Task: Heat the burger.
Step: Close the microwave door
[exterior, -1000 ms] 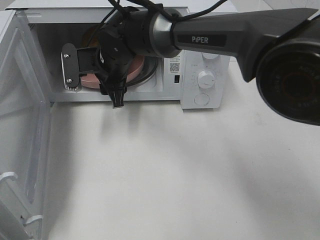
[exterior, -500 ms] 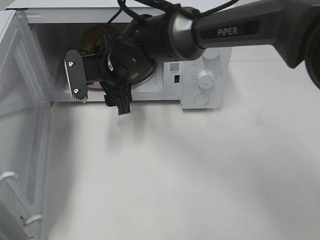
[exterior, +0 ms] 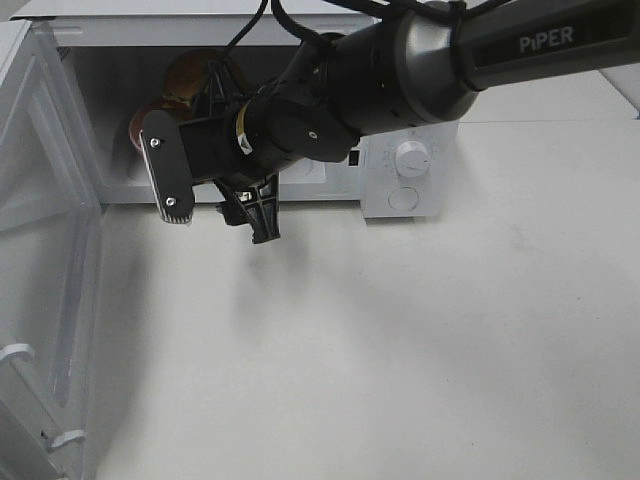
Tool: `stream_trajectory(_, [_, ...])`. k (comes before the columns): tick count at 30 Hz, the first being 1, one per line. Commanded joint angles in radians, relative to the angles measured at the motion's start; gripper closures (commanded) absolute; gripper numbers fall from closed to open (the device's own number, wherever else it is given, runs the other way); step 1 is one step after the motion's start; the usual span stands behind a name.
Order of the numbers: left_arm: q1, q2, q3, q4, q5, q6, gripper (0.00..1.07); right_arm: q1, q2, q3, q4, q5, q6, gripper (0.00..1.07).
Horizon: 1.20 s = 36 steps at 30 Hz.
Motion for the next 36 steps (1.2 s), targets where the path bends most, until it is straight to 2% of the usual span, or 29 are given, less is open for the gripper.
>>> stream_trajectory(1, [-0.005,0.001,0.002,-0.003,-0.006,-0.003,0.06,0.004,-0.067,0.087,-0.012,-0.042,-0.003,0.31])
stream_trajectory(13, [-0.005,0.001,0.002,-0.003,-0.006,-0.003,0.06,0.005,-0.249,0.265,-0.007,-0.057,0.029,0.31])
stream_trajectory(15, [-0.005,0.001,0.002,-0.003,-0.006,-0.003,0.06,0.005,-0.308,0.327,0.0,-0.057,0.061,0.31])
stream_trajectory(18, [-0.005,0.001,0.002,-0.003,-0.006,-0.003,0.06,0.005,-0.324,0.342,0.001,-0.06,0.084,0.31])
stream_trajectory(20, [-0.005,0.001,0.002,-0.003,-0.006,-0.003,0.06,0.005,-0.374,0.404,0.025,-0.063,0.222,0.31])
stream_trajectory(23, [-0.005,0.001,0.002,-0.003,-0.006,-0.003,0.06,0.005,-0.411,0.441,0.047,-0.065,0.321,0.31])
stream_trajectory(30, [-0.005,0.001,0.002,-0.003,-0.006,-0.003,0.06,0.005,-0.482,0.507,0.061,-0.058,0.466,0.31])
stream_trajectory(36, [-0.005,0.001,0.002,-0.003,-0.006,-0.003,0.06,0.005,-0.562,0.527,0.216,0.065,0.635,0.31])
